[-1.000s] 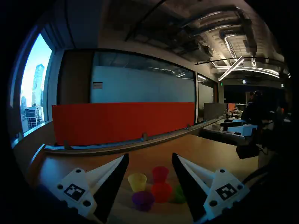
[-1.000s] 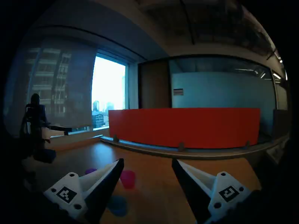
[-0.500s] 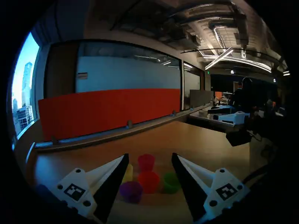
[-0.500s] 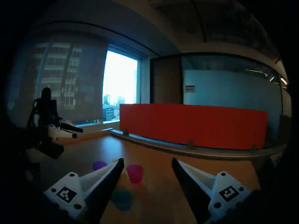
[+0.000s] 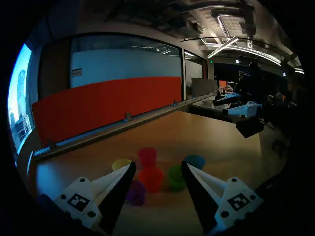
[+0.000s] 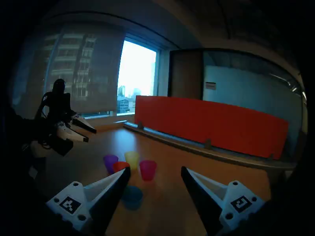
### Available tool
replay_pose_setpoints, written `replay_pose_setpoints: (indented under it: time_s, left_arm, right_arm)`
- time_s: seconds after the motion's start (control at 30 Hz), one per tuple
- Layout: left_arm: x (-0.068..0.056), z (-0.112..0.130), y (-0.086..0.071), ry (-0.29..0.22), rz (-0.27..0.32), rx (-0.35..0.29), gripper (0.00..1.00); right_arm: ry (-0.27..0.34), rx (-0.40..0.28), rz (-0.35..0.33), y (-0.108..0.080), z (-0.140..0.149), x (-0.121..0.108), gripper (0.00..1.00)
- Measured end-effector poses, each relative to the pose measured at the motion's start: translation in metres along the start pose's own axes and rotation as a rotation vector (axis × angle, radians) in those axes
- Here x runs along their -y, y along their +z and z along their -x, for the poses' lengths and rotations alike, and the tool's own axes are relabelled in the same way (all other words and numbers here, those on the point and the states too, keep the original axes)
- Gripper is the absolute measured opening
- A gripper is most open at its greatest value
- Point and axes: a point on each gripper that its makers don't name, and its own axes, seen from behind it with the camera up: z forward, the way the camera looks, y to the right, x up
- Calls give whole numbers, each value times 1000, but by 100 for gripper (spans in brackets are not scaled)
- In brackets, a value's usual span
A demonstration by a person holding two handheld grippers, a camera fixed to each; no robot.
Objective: Pour water
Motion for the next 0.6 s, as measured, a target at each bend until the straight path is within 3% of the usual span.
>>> replay_pose_setpoints:
  time_s: [0.6]
  left_arm:
    - [-19,51,22,-31,72,93,85]
  right_arm:
    - [-25,77,-30,10,43,10,99]
